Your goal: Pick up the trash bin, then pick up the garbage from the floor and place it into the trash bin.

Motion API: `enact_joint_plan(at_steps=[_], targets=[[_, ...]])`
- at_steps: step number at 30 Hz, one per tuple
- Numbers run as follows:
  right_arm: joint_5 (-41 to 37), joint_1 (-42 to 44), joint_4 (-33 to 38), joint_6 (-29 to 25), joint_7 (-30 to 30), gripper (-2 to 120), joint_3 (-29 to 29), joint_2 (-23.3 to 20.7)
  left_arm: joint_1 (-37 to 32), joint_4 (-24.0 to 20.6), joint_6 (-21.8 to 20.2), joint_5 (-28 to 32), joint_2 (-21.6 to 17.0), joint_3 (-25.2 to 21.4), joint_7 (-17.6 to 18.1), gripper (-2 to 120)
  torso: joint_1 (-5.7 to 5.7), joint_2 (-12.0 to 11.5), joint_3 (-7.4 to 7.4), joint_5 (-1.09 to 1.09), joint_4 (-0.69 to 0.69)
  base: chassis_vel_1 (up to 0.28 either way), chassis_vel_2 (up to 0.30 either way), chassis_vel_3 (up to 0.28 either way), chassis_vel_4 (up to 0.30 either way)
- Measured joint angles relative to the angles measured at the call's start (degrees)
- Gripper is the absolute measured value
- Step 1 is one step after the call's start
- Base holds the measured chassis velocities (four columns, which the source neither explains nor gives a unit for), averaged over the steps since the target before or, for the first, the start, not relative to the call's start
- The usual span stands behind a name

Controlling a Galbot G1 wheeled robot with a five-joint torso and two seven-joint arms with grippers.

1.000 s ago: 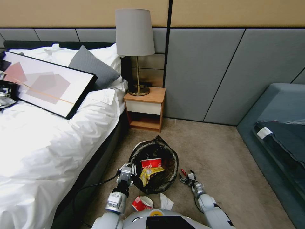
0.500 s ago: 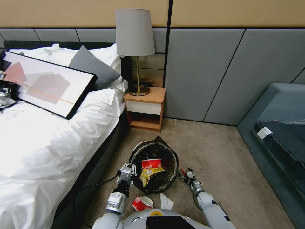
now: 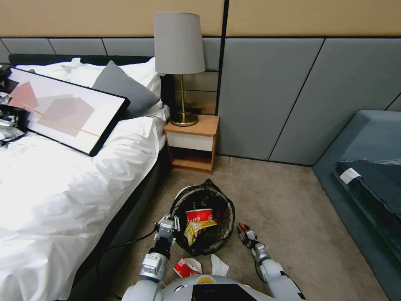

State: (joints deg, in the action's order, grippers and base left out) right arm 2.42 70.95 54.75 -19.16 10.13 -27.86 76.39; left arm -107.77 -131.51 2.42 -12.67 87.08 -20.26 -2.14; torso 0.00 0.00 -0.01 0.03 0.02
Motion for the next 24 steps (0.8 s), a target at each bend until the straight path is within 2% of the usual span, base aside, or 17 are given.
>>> enact_joint_plan(at_steps=[1, 2, 4, 21, 24], targets=[[-0.1, 0.0, -0.1, -0.1, -0.1, 10, -0.2, -0.1, 0.0, 0.0, 0.0, 0.0, 0.0, 0.0, 0.0, 1, 0.0, 0.0, 0.0, -0.06, -0.01, 0.0, 0.0, 0.0, 0.0], [-0.1, 0.0, -0.1, -0.1, -0.1, 10, -0.2, -0.1, 0.0, 0.0, 0.0, 0.0, 0.0, 0.0, 0.0, 1, 0.0, 0.0, 0.0, -0.06, -0.01, 0.0, 0.0, 0.0, 0.0], [-0.1, -0.1, -0.2, -0.2, -0.2, 1, -0.3, -0.1, 0.0, 0.0, 0.0, -0.1, 0.0, 0.2, 0.0, 1, 0.0, 0.0, 0.01, -0.04, -0.02, 0.0, 0.0, 0.0, 0.0], [-0.4, -0.4, -0.3, -1.4, -0.6, 0, -0.5, -0.9, -0.3, -0.2, 0.2, -0.5, -0.1, 0.3, 0.0, 1, 0.0, 0.0, 0.01, -0.03, -0.04, 0.0, 0.0, 0.0, 0.0], [-0.4, 0.1, 2.0, -2.5, -1.9, 0, -0.7, -0.9, -0.4, -0.2, 0.2, -0.6, -0.1, 0.2, 0.0, 1, 0.0, 0.0, 0.02, -0.06, -0.07, 0.0, 0.0, 0.0, 0.0]])
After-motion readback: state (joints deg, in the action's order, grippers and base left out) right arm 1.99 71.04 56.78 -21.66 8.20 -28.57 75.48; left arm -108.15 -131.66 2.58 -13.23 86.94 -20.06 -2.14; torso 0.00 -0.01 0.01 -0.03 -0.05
